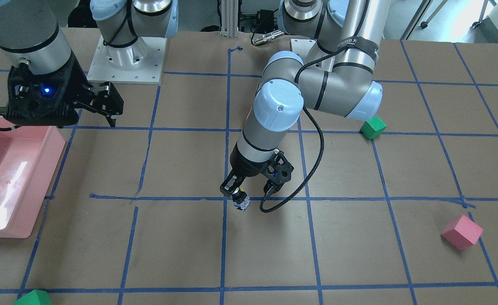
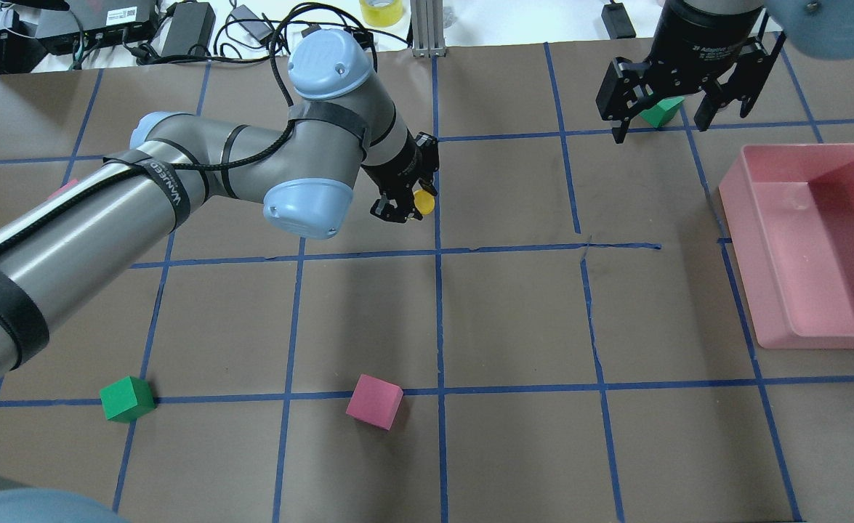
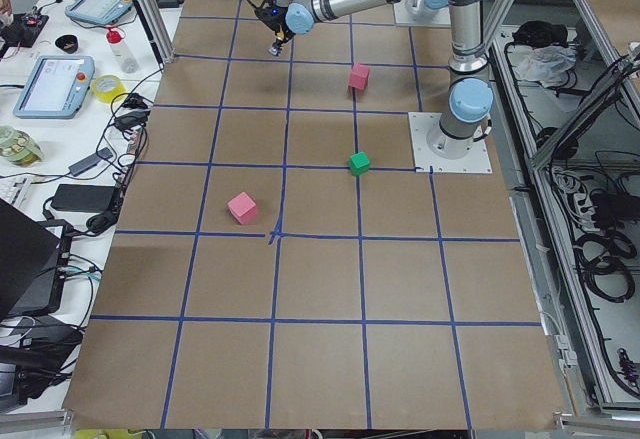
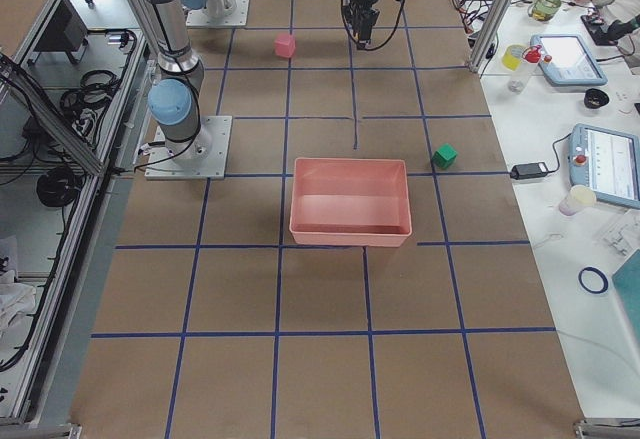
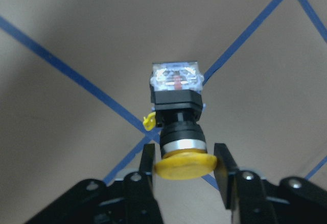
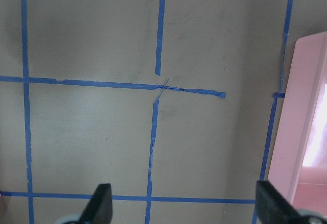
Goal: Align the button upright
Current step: 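Lift the button with the left gripper and rotate it cap-up, lowering it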
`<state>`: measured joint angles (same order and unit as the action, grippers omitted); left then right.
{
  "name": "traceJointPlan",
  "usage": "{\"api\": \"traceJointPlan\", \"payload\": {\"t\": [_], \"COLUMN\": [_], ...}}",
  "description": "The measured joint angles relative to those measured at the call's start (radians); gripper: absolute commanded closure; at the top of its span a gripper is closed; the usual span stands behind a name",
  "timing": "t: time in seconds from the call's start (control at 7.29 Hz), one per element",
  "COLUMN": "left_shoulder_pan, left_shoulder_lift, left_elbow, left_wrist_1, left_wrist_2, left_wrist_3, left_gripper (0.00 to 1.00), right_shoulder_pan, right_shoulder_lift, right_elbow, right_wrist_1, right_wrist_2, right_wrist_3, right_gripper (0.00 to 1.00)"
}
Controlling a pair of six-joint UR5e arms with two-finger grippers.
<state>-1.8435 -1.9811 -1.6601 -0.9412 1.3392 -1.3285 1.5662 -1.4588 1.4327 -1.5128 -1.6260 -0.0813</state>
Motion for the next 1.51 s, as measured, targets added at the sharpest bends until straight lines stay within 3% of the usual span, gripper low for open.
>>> {"api": "traceJointPlan", "payload": {"t": [0.55,0.96,1.37,1.51], "left_shoulder_pan": [0.031,0.085,0.092,0.093], "left_shoulder_lift": [-0.058,-0.065,-0.087,-0.094], "left_elbow": [-0.031,-0.063,-0.065,-0.065], "left_wrist_1": [0.002,0.008,0.014,0.015], "left_wrist_2": [-0.193,-0.301,-0.369,-0.371], "left_wrist_3": [-0.098,-0.067,-0.042,-0.032], "left_gripper": [1.0,0.99,0.85,0.72], "right_shoulder_pan": [0.011,0.016,0.015,0.015], "right_shoulder_lift": [-0.015,-0.02,-0.022,-0.022], "right_elbow": [-0.002,0.001,0.015,0.018], "right_wrist_1": [0.001,0.003,0.002,0.002], "right_wrist_2": [-0.041,0.013,0.031,0.029], "right_wrist_3": [0.007,0.03,0.041,0.041], "right_gripper": [0.0,0.0,0.0,0.0]}}
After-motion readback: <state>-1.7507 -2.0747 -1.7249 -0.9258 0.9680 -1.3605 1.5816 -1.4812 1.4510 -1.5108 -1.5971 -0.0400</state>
